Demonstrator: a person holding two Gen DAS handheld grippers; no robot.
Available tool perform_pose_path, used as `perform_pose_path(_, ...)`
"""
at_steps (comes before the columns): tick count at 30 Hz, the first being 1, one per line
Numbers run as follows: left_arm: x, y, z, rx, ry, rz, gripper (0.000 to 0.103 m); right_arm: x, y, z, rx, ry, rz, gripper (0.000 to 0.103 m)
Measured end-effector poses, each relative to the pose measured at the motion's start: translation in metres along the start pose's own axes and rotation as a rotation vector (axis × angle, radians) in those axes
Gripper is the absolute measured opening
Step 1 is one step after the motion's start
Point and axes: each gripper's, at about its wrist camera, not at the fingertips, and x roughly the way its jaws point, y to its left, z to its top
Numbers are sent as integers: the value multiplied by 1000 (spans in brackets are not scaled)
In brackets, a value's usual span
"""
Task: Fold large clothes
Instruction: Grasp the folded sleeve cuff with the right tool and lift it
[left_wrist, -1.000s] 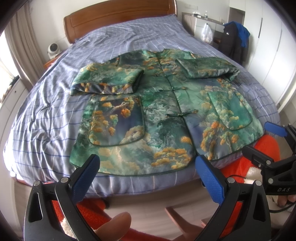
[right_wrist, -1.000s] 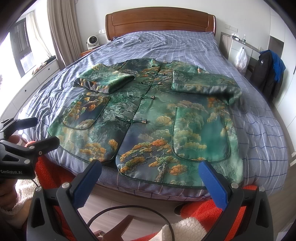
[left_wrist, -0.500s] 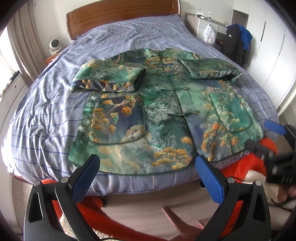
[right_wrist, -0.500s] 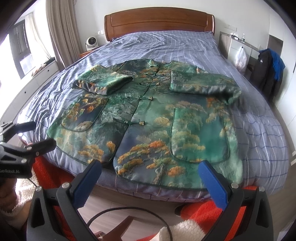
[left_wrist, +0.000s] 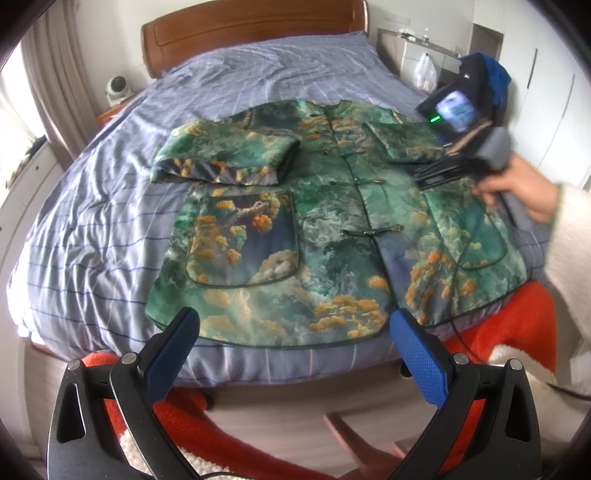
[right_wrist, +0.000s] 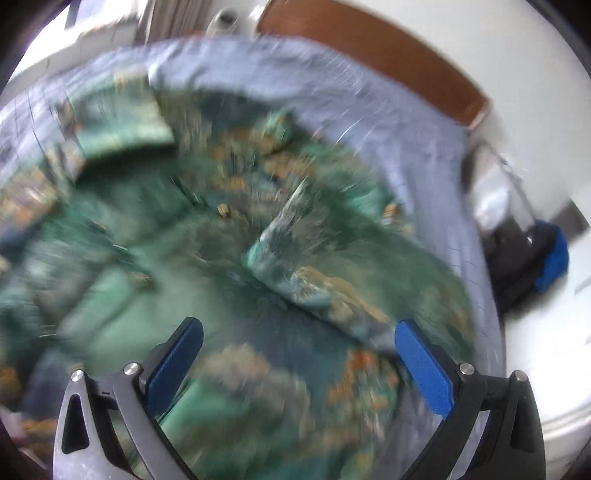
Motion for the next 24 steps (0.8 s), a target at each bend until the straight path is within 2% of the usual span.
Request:
perform_pose_path(1, 1, 1, 0, -7, 9, 6, 103, 19, 2, 5, -17, 25, -6, 97)
perform_pose_path(2, 2, 3, 0, -14, 19, 10, 103, 36, 4, 10, -24, 40, -22, 91)
perform_pose_path(4, 4, 7, 0, -24, 30, 14, 103, 46, 0, 13, -4, 20, -45, 62)
perform_pose_path(5, 5, 9, 1, -28, 33, 19, 103, 43, -11, 15, 55, -3, -40, 26)
perform_pose_path(6, 7, 11, 1, -33, 38, 24, 103, 36, -22, 14, 117, -24, -32, 8)
perform_pose_path(8, 11, 12, 2, -42, 50, 22, 103, 10, -59, 6, 280, -88, -37, 9)
perform_pose_path(11, 19, 10, 4, -46, 68, 1, 103, -41, -131, -26, 499, -182, -73, 8)
perform_pose_path(15, 26, -4, 5, -21, 87, -29, 103, -102, -231, -102, 786, -248, -181, 8)
perform_pose_path(17, 28, -12, 6, -1, 93, -42, 103, -116, -264, -145, 888, -229, -233, 8)
perform_pose_path(20, 27, -20, 6, 25, 94, -48, 103, -110, -294, -214, 1030, -156, -283, 8)
perform_pose_path(22, 24, -24, 7, 40, 90, -43, 103, -89, -303, -267, 1168, -99, -252, 8)
perform_pose_path(24, 21, -26, 7, 52, 86, -31, 103, -67, -303, -305, 1262, -70, -198, 9)
